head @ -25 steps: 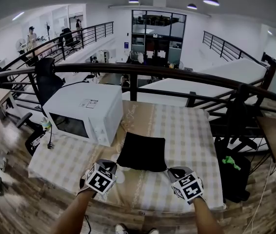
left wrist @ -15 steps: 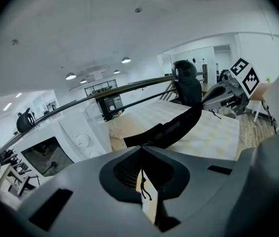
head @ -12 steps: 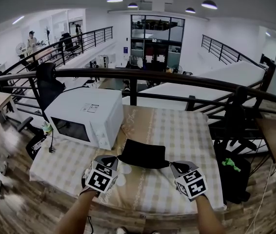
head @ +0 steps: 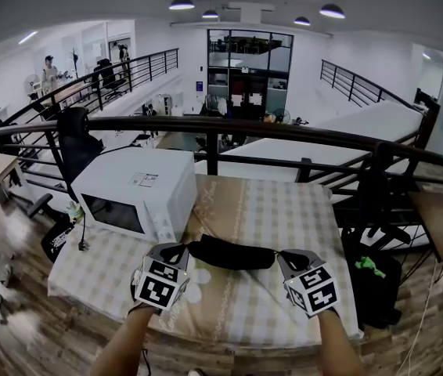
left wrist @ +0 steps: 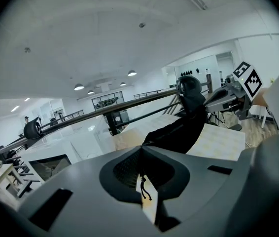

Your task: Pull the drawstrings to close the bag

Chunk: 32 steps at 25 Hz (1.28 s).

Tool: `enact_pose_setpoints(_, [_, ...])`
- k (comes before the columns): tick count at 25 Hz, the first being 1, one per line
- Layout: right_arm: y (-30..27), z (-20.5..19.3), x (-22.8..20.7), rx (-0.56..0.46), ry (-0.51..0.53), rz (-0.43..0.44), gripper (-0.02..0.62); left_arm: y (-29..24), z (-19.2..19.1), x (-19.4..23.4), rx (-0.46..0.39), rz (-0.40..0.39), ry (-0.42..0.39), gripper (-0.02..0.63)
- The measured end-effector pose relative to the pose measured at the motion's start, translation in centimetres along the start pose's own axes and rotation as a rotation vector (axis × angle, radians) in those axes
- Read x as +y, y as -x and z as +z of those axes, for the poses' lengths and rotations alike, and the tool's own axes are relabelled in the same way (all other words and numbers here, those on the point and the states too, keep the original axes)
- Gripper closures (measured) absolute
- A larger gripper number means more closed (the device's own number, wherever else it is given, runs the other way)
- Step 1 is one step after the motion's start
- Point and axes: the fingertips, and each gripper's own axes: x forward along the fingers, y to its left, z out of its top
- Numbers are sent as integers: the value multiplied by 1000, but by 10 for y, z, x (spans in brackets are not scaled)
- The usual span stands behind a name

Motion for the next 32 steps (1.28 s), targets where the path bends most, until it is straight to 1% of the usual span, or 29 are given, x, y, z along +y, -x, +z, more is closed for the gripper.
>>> enact_pose_setpoints(5, [7,21,-7,-42,11,-22,574,9,21,6,-54,21,9,581])
enact_pose_setpoints(13, [17,51,-20,-104,29,-54,574,21,53,14,-126,65,-2,581])
enact_pose_setpoints(23, [35,88,-34,-184,42,-90,574,40,95,22,-207,90,-9,581])
enact_pose_setpoints(28, [50,109,-44,-246,28,-118,574,51,119,23,-260,112,-5,581])
enact_pose_setpoints(32, [59,123,-48,-296,-9,-141,574,60,134,24,-310,142,3,581])
